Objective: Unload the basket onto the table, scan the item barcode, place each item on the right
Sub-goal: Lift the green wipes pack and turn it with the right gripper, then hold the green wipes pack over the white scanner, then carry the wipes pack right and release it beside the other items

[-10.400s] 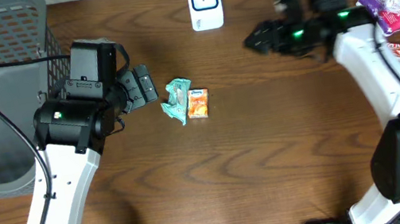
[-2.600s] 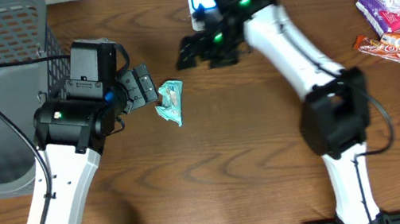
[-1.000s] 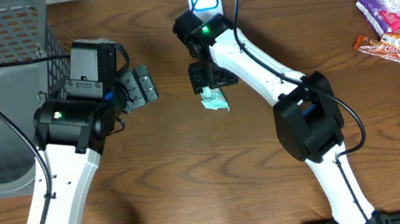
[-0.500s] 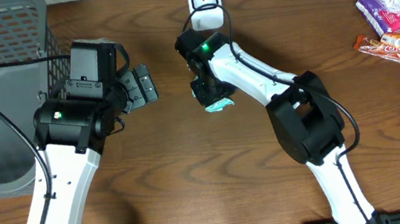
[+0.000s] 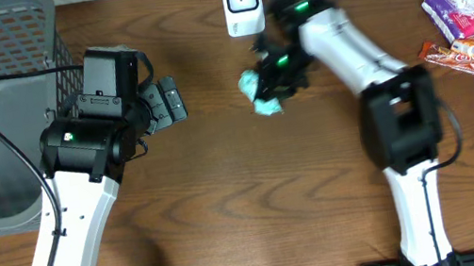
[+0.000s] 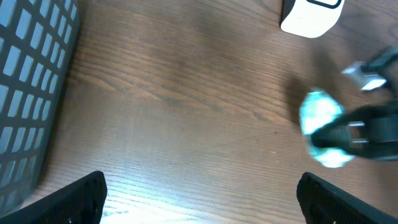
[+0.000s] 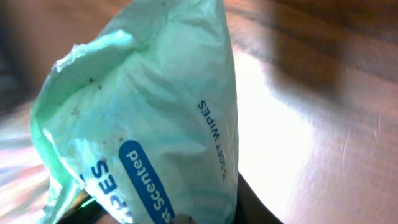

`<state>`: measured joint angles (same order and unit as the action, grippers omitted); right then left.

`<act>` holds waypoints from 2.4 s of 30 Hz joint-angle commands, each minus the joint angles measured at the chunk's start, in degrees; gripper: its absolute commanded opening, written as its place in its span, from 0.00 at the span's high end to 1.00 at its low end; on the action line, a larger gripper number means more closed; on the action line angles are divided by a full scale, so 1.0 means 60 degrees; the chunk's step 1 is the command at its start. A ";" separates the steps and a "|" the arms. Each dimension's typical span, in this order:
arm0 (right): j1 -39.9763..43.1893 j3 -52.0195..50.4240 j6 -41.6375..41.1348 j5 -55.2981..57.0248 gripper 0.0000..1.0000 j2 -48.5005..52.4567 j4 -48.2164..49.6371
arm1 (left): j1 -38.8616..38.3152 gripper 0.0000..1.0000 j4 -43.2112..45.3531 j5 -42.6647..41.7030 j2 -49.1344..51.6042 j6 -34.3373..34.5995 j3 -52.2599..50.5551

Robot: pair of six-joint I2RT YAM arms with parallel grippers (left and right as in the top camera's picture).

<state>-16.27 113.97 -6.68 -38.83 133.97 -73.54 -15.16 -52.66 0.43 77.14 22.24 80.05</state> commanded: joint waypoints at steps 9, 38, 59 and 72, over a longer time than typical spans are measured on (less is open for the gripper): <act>0.1942 -0.1177 0.3370 -0.6641 0.85 -0.0273 -0.2452 | -0.0004 0.02 -0.0036 0.0189 0.0000 -0.0087 0.0000; -0.0659 0.1730 -0.2630 0.7985 0.99 -0.0168 0.6845 | -0.0004 0.02 -0.0036 0.0193 0.0000 -0.0087 0.0000; 0.1526 0.1570 -0.2532 1.2411 0.98 -0.0648 0.4601 | -0.0004 0.02 -0.0036 0.0193 0.0000 -0.0084 0.0000; 0.5625 0.1341 -0.4892 1.1457 0.98 -0.0583 0.1617 | -0.0004 0.02 -0.0036 0.0193 0.0000 -0.0087 0.0000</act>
<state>14.11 122.74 -30.28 32.25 133.01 -63.53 -15.16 -52.66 0.43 77.14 22.24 80.05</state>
